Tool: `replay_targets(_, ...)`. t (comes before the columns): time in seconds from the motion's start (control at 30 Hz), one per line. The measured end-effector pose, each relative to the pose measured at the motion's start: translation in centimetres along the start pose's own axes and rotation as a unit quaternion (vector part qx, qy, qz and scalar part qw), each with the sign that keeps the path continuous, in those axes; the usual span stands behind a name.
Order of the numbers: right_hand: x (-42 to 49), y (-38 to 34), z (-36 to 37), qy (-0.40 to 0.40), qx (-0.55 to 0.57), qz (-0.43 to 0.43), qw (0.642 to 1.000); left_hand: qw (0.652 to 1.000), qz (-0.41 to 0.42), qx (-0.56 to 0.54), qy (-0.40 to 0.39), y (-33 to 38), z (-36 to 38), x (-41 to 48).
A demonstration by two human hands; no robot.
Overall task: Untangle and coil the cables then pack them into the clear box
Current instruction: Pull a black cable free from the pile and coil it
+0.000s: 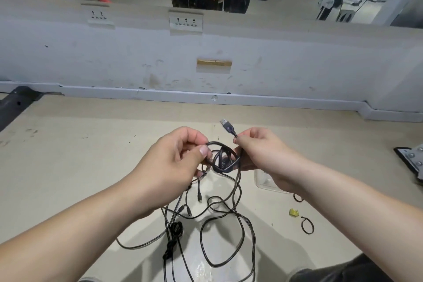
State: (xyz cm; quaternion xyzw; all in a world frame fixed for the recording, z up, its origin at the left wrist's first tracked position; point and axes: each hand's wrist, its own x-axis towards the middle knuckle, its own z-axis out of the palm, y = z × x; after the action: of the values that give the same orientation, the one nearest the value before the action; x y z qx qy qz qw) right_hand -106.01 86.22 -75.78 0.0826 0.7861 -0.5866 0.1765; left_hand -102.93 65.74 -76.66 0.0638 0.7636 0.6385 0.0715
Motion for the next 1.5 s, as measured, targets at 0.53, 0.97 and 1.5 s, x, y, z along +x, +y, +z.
replay_targets(0.53, -1.7, -0.1, 1.5, -0.099, -0.042, -0.101, 0.989, 0.986, -0.080, -0.144, 0.039, 0.0, 1.3, 0.4)
replay_targets(0.97, -0.1, 0.2, 0.2, 0.051, -0.026, -0.088, 0.994, 0.980, -0.098, -0.169, -0.029, 0.1, 0.8, 1.0)
replay_targets(1.5, -1.1, -0.7, 0.0, -0.059, 0.075, -0.163, 0.982, 0.999, -0.025, 0.007, 0.026, 0.5, -1.5, 0.7)
